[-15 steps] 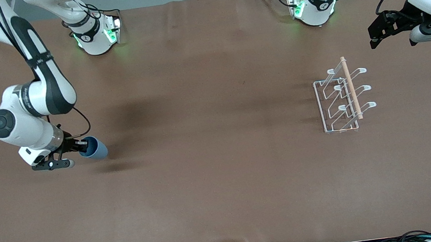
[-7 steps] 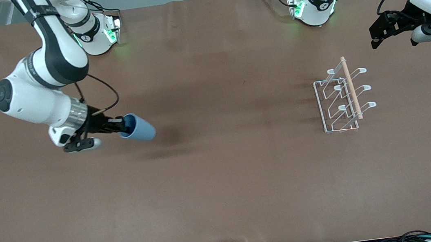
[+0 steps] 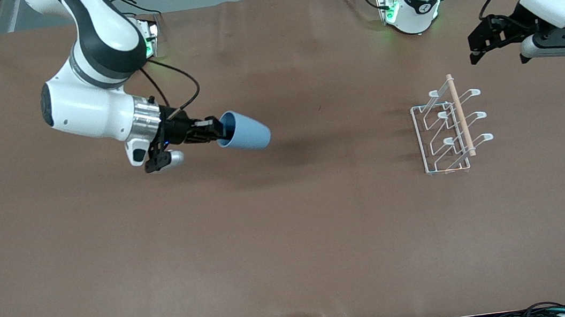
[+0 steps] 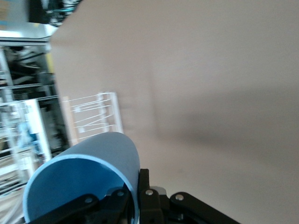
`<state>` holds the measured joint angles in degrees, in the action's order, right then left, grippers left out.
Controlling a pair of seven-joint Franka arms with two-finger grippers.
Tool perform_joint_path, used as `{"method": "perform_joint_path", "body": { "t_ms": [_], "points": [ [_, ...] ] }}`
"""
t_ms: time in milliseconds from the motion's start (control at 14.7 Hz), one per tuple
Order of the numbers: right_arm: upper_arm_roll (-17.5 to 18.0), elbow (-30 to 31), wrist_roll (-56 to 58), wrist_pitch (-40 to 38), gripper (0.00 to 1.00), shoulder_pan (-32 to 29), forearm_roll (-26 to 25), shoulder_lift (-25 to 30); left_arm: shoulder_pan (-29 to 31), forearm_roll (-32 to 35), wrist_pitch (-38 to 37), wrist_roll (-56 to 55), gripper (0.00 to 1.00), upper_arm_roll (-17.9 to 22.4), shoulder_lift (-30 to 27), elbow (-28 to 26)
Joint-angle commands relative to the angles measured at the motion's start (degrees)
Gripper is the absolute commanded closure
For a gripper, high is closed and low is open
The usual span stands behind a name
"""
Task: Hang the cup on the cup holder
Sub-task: 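Lift the blue cup with the right gripper toward the table middle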
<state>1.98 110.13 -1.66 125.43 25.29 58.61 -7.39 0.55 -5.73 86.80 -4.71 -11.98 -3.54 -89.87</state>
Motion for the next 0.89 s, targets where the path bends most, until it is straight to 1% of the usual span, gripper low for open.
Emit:
{"method": "perform_joint_path", "body": {
  "t_ms": [0, 136, 272, 545, 681, 817],
  "points": [
    [-0.49, -2.72, 0.69, -3.41, 0.99, 1.95, 7.37, -0.08, -4.22, -1.91, -0.76, -0.38, 0.0, -1.55, 0.81, 1.72],
    [-0.58, -5.61, 0.7, -10.26, 0.98, 1.95, 9.76, -1.39, -8.01, -2.7, 0.03, 0.58, 0.0, -3.22, 0.72, 1.89],
    [-0.58, -8.08, 1.57, -15.46, 0.98, 1.86, 12.39, -3.41, -10.04, -3.23, 0.29, 0.93, 0.0, -4.19, 0.81, 6.18],
    [-0.58, -8.62, 6.13, -16.09, 0.98, 2.22, 18.02, -4.91, -13.99, -3.32, 1.34, 3.57, 0.0, -7.44, 1.51, 10.41],
    [-0.58, -8.97, 7.28, -16.09, 0.98, 2.3, 18.73, -5.96, -16.36, -3.23, 3.53, 3.92, 0.0, -9.28, 2.04, 11.03],
    [-0.58, -8.97, 7.29, -16.09, 0.98, 2.3, 18.74, -6.06, -18.3, -3.23, 4.51, 7.68, 0.0, -10.43, 3.61, 11.04]
  ]
}}
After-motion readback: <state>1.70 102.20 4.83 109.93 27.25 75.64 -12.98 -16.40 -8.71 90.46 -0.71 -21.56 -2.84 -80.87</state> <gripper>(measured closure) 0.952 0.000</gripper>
